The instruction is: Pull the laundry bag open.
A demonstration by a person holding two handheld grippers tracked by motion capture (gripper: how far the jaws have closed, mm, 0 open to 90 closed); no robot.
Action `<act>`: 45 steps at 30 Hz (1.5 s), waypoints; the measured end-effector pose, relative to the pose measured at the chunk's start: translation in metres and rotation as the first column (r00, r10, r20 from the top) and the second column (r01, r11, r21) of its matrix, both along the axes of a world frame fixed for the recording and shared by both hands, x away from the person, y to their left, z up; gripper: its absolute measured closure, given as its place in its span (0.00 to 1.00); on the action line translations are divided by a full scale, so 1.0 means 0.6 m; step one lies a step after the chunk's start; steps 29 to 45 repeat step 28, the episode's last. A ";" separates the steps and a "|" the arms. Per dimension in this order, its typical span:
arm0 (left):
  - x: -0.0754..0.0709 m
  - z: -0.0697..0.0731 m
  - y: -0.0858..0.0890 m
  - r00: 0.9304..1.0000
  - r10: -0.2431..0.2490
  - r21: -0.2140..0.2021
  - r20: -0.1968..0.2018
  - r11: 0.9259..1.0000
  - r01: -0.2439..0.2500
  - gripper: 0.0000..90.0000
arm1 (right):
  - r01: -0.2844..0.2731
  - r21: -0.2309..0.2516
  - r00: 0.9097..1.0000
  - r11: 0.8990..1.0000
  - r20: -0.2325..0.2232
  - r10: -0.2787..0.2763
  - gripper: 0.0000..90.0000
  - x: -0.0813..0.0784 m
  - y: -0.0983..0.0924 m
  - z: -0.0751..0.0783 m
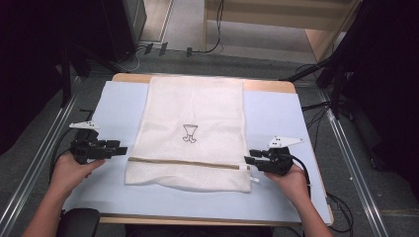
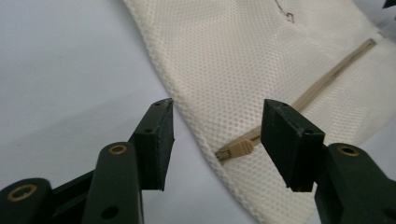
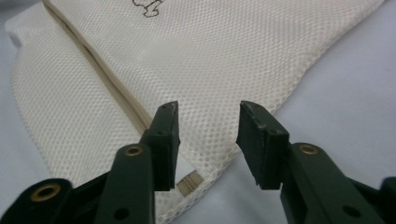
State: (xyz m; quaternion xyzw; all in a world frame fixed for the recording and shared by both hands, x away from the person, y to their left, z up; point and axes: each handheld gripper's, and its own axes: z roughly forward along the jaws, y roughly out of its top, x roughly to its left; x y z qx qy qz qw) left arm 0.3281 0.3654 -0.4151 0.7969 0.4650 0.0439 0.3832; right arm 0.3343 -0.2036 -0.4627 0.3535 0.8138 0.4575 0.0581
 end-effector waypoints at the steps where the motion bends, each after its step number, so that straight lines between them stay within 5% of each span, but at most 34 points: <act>1: 0.000 0.000 0.002 1.000 0.006 0.007 0.012 1.000 -0.006 0.48 | 0.005 0.005 1.000 1.000 0.006 -0.006 0.62 0.002 -0.003 0.000; 6: 0.001 -0.001 0.016 0.997 0.061 0.011 0.049 0.998 -0.061 0.42 | 0.040 0.000 0.999 0.999 0.019 -0.040 0.53 0.006 -0.014 -0.001; 13: 0.005 -0.008 0.028 0.992 0.116 0.034 0.043 0.992 -0.118 0.40 | 0.101 0.006 0.995 0.995 0.006 -0.101 0.48 0.012 -0.036 -0.004; 20: 0.009 -0.012 0.034 0.988 0.151 0.004 0.014 0.988 -0.151 0.41 | 0.156 -0.003 0.988 0.988 0.000 -0.156 0.46 0.015 -0.051 -0.008; 45: 0.015 -0.016 0.033 0.989 0.150 0.012 0.013 0.989 -0.150 0.37 | 0.177 -0.014 0.984 0.984 0.000 -0.177 0.40 0.017 -0.054 -0.015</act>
